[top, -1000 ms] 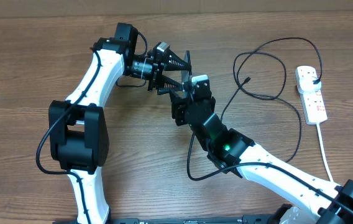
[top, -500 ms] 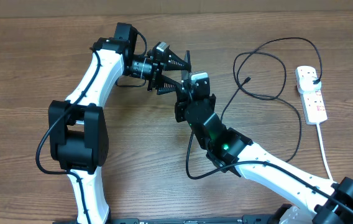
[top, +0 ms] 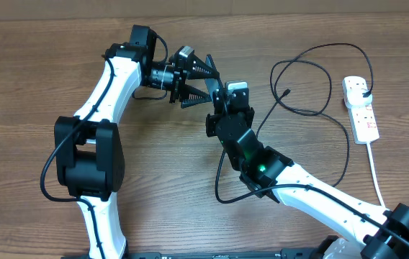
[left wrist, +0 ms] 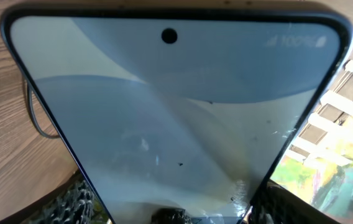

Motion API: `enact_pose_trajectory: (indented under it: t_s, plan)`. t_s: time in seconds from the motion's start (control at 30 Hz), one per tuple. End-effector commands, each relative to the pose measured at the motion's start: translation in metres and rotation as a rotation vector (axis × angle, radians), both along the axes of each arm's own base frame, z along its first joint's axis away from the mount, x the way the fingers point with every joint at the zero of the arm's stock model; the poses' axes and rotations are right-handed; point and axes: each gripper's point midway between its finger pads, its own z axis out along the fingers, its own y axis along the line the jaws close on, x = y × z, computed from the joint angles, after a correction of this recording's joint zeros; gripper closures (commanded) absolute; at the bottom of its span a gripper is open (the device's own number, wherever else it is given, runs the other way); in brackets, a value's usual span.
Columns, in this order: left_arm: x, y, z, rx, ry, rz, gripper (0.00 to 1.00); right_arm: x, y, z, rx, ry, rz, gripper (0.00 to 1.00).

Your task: Plug charger to phone and switch on socket

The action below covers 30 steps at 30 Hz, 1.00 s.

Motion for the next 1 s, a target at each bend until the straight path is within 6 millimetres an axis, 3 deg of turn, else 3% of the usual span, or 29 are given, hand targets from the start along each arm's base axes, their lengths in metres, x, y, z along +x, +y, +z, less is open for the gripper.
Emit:
enact_pose_trajectory:
  t_s: [0.0, 0.1, 0.23, 0.37, 0.53, 0.63, 0.8, 0.97]
  plan:
    - [0.003, -0.006, 0.013, -0.022, -0.051, -0.013, 0.16, 0.000, 0.006, 0.017, -0.011, -0.044, 0.009, 0.96]
    - [0.011, 0.000, 0.010, -0.002, -0.088, 0.008, 0.00, 0.002, -0.012, 0.030, -0.018, -0.081, -0.084, 0.96]
    - [0.024, 0.020, 0.001, 0.053, -0.100, 0.064, 0.00, -0.002, -0.035, 0.052, -0.009, -0.118, -0.170, 0.96]
    - [0.029, 0.046, 0.008, 0.051, -0.160, 0.103, 0.00, -0.010, -0.068, 0.065, 0.078, -0.079, -0.245, 0.96]
    - [0.005, 0.082, 0.008, 0.176, -0.246, 0.092, 0.00, -0.032, -0.121, 0.058, 0.387, 0.109, -0.375, 0.96]
    - [-0.015, 0.101, 0.007, 0.280, -0.251, 0.063, 0.00, -0.043, -0.141, 0.046, 0.549, 0.249, -0.409, 0.96]
    - [-0.048, 0.104, 0.038, 0.263, -0.320, 0.011, 0.00, -0.050, -0.146, 0.026, 0.656, 0.376, -0.353, 0.96]
    - [-0.089, 0.106, 0.070, 0.276, -0.406, 0.007, 0.00, -0.047, -0.118, 0.012, 0.868, 0.440, -0.166, 0.96]
